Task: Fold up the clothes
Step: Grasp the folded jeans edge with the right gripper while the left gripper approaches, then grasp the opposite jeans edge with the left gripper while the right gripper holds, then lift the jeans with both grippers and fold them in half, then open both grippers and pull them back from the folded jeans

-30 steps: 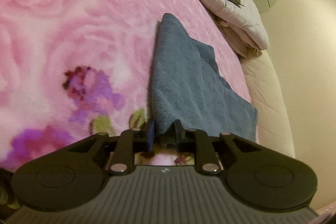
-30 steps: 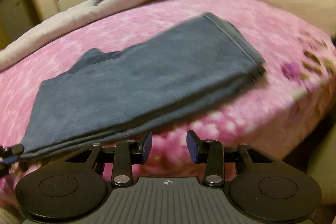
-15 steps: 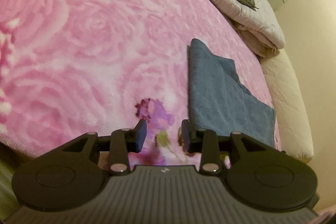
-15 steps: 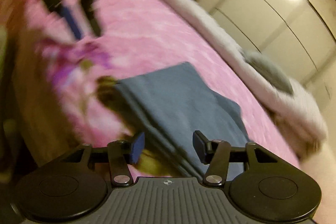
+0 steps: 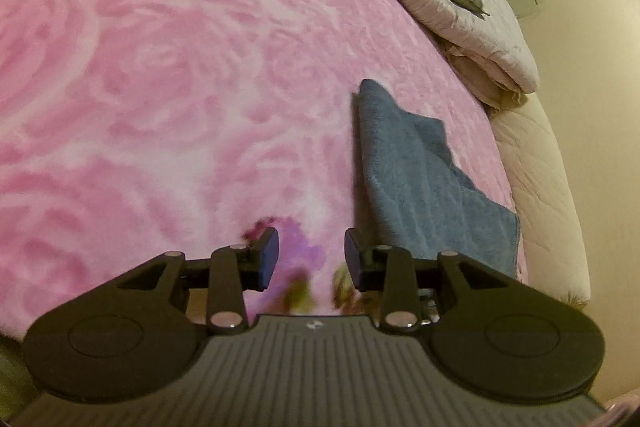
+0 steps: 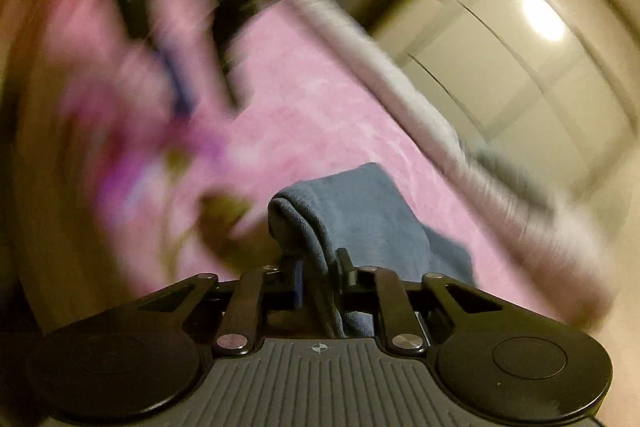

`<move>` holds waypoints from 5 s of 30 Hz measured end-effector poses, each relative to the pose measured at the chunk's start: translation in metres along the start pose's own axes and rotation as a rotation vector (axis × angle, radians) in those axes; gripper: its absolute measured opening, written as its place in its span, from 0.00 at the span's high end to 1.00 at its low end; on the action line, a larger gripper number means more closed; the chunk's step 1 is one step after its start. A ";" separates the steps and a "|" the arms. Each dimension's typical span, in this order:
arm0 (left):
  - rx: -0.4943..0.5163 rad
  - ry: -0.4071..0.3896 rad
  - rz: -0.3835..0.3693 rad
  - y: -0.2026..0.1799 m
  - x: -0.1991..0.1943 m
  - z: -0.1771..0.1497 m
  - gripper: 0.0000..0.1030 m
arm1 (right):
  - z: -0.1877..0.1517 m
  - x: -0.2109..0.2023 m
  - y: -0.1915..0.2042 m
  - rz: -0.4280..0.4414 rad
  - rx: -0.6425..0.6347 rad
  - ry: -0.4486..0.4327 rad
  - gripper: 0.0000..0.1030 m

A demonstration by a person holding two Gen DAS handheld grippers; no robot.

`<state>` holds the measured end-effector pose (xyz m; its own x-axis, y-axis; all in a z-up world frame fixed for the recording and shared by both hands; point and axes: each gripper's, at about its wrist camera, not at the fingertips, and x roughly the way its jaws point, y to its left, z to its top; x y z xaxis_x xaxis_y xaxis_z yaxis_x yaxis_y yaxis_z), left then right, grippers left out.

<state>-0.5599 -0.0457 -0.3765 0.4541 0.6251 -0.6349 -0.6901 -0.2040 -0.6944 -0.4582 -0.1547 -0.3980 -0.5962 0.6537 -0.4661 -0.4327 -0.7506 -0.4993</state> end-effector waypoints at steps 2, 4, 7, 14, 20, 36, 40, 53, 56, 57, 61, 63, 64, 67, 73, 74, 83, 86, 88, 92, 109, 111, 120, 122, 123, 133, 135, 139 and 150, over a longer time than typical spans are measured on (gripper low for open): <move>0.026 -0.009 -0.016 -0.015 0.004 0.006 0.71 | 0.006 -0.012 -0.050 0.047 0.345 -0.040 0.88; 0.067 -0.011 -0.042 -0.035 0.011 0.015 0.71 | -0.007 -0.031 -0.105 0.067 0.695 -0.112 0.88; 0.152 -0.004 -0.097 -0.074 0.029 0.031 0.71 | -0.041 -0.060 -0.171 0.034 1.075 -0.223 0.88; 0.351 0.099 -0.257 -0.180 0.112 0.030 0.71 | -0.150 -0.116 -0.261 -0.214 1.505 -0.331 0.88; 0.419 0.202 -0.244 -0.219 0.180 0.004 0.71 | -0.258 -0.105 -0.291 -0.275 1.863 -0.163 0.77; 0.501 0.255 -0.175 -0.239 0.222 -0.012 0.71 | -0.231 -0.104 -0.314 -0.462 1.644 -0.144 0.91; 0.477 0.267 -0.146 -0.232 0.235 -0.008 0.70 | -0.265 -0.113 -0.302 -0.404 1.790 -0.119 0.87; 0.217 0.254 -0.209 -0.207 0.284 0.036 0.66 | -0.279 -0.088 -0.312 -0.319 1.983 -0.081 0.68; 0.274 0.261 -0.211 -0.215 0.282 0.025 0.67 | -0.276 -0.077 -0.351 -0.317 1.897 0.008 0.74; 0.282 0.277 -0.218 -0.217 0.283 0.018 0.67 | -0.276 -0.076 -0.364 -0.322 1.851 0.010 0.75; 0.309 0.331 -0.262 -0.237 0.292 -0.020 0.67 | -0.290 -0.050 -0.431 -0.303 1.692 0.013 0.77; 0.334 0.335 -0.269 -0.248 0.298 -0.036 0.66 | -0.305 -0.031 -0.457 -0.252 1.654 0.037 0.76; 0.350 0.330 -0.266 -0.253 0.299 -0.042 0.66 | -0.311 -0.031 -0.459 -0.217 1.688 0.044 0.76; 0.355 0.342 -0.270 -0.247 0.294 -0.038 0.67 | -0.320 -0.046 -0.454 -0.173 1.768 0.006 0.67; 0.366 0.255 -0.235 -0.207 0.255 0.000 0.65 | -0.291 -0.113 -0.376 -0.269 1.728 -0.054 0.45; 0.370 0.255 -0.244 -0.209 0.258 0.003 0.63 | -0.283 -0.119 -0.361 -0.277 1.714 -0.046 0.43; 0.409 0.253 -0.326 -0.222 0.292 0.032 0.87 | -0.232 -0.113 -0.317 -0.352 1.500 0.041 0.84; 0.470 0.300 -0.348 -0.217 0.300 0.033 0.87 | -0.243 -0.114 -0.313 -0.359 1.550 0.034 0.87; 0.465 0.337 -0.337 -0.210 0.308 0.034 0.84 | -0.262 -0.107 -0.309 -0.334 1.638 0.043 0.86; 0.541 0.328 -0.317 -0.219 0.296 0.058 0.77 | -0.258 -0.115 -0.326 -0.275 1.631 0.100 0.73; 0.376 0.469 -0.412 -0.300 0.411 0.136 0.71 | -0.289 -0.085 -0.484 -0.178 1.644 -0.070 0.68; 0.346 0.479 -0.428 -0.299 0.414 0.138 0.71 | -0.299 -0.080 -0.489 -0.145 1.678 -0.073 0.78; 0.310 0.504 -0.457 -0.300 0.426 0.137 0.71 | -0.317 -0.075 -0.493 -0.111 1.732 -0.134 0.78; 0.293 0.502 -0.458 -0.300 0.427 0.139 0.71 | -0.313 -0.081 -0.494 -0.159 1.720 -0.138 0.78; 0.290 0.501 -0.456 -0.300 0.427 0.139 0.71 | -0.313 -0.084 -0.495 -0.176 1.720 -0.154 0.78; 0.280 0.523 -0.514 -0.304 0.432 0.135 0.82 | -0.318 -0.064 -0.499 -0.082 1.710 -0.128 0.78; 0.288 0.524 -0.529 -0.304 0.432 0.137 0.91 | -0.319 -0.061 -0.497 -0.066 1.711 -0.130 0.79; 0.311 0.523 -0.562 -0.305 0.427 0.140 0.97 | -0.320 -0.061 -0.494 -0.036 1.698 -0.129 0.95; 0.829 0.332 -0.410 -0.336 0.441 0.100 0.95 | -0.300 -0.037 -0.464 -0.333 1.460 0.083 1.00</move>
<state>-0.1841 0.3740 -0.3896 0.7946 0.2602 -0.5485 -0.5629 0.6544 -0.5050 -0.0326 0.1983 -0.3689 -0.3199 0.7751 -0.5448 -0.8426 0.0302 0.5377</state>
